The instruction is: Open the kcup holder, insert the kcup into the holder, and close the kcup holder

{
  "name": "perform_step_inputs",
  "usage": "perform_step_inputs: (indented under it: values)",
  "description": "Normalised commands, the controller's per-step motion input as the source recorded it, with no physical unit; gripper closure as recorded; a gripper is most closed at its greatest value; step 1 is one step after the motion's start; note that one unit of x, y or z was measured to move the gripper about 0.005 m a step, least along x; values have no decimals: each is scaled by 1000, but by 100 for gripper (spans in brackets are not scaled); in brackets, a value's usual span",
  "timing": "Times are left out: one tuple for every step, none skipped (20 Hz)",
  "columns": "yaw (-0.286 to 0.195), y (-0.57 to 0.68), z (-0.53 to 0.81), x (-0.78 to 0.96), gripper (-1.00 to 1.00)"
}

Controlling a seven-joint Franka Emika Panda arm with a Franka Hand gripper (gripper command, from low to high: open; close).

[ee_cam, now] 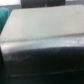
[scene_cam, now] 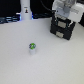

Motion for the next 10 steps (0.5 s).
perform_step_inputs:
  values:
    - [-6,-2,-15,10,100]
    - [-4,22,11,-11,100]
    - [-7,0,-14,15,100]
    - [-8,1,-15,18,100]
    - [-9,4,-15,19,100]
    - [-7,-3,-19,23,100]
    - [-8,4,-16,33,100]
    - [-9,9,-18,51,100]
    - [-10,3,-20,102,100]
    - [-20,8,8,95,100]
